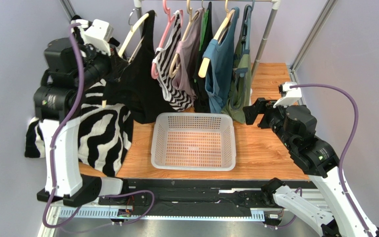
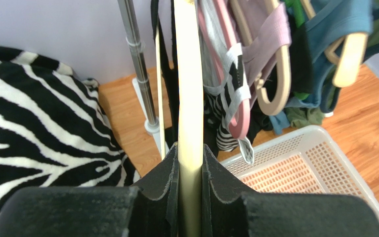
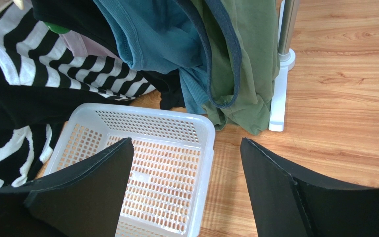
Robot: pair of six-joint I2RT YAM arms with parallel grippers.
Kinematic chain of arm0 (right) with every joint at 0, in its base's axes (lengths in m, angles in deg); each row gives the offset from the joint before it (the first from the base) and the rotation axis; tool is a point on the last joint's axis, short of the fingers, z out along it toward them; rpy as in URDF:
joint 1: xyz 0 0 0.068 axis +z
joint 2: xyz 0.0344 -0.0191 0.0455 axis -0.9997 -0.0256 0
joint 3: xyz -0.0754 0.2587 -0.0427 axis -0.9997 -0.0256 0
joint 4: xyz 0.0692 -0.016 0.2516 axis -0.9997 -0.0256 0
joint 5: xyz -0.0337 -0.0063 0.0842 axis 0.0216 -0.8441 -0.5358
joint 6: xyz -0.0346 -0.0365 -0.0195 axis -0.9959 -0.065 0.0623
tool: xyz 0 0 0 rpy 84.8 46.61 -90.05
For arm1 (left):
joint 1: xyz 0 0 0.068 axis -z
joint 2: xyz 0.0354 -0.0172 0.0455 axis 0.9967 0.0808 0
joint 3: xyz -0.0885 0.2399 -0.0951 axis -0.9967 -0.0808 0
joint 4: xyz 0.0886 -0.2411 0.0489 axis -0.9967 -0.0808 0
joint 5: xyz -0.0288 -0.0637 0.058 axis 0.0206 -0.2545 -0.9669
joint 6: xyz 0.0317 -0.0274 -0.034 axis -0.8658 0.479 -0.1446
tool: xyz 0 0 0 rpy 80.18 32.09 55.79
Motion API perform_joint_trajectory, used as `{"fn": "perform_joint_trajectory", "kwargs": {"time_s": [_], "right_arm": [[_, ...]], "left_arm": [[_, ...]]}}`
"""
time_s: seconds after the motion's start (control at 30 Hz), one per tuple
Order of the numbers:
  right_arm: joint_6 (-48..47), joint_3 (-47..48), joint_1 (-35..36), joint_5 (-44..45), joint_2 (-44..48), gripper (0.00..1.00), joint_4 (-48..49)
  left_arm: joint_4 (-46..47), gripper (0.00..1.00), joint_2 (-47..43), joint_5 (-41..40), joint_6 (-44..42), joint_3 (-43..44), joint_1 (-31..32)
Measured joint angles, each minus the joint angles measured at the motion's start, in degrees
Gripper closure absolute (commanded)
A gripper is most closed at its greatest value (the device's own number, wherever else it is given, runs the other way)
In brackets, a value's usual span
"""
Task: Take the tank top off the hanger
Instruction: Pick up the hanger from the clothesline.
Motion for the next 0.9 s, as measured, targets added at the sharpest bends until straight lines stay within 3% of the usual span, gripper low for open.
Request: {"fn": "perform_joint_trajectory", "kwargs": {"time_s": [0.2, 0.57, 0.9], "right_arm": [[0.0, 0.7, 0.0, -0.3, 1.9, 0.16, -0.8], [0.3, 0.7, 0.0, -0.6, 3.1, 0.16, -2.0], [0.9, 0.7, 0.0, -0.6, 3.4, 0.16, -2.0]], "left_arm": [[-3.1, 1.0, -6.5, 1.0, 0.0, 9.8, 0.0], [5.0, 1.0, -18.0, 11.0, 0.6, 23.0, 0.0], [7.1, 0.97, -17.8, 24.0, 5.4, 23.3, 0.0]]}}
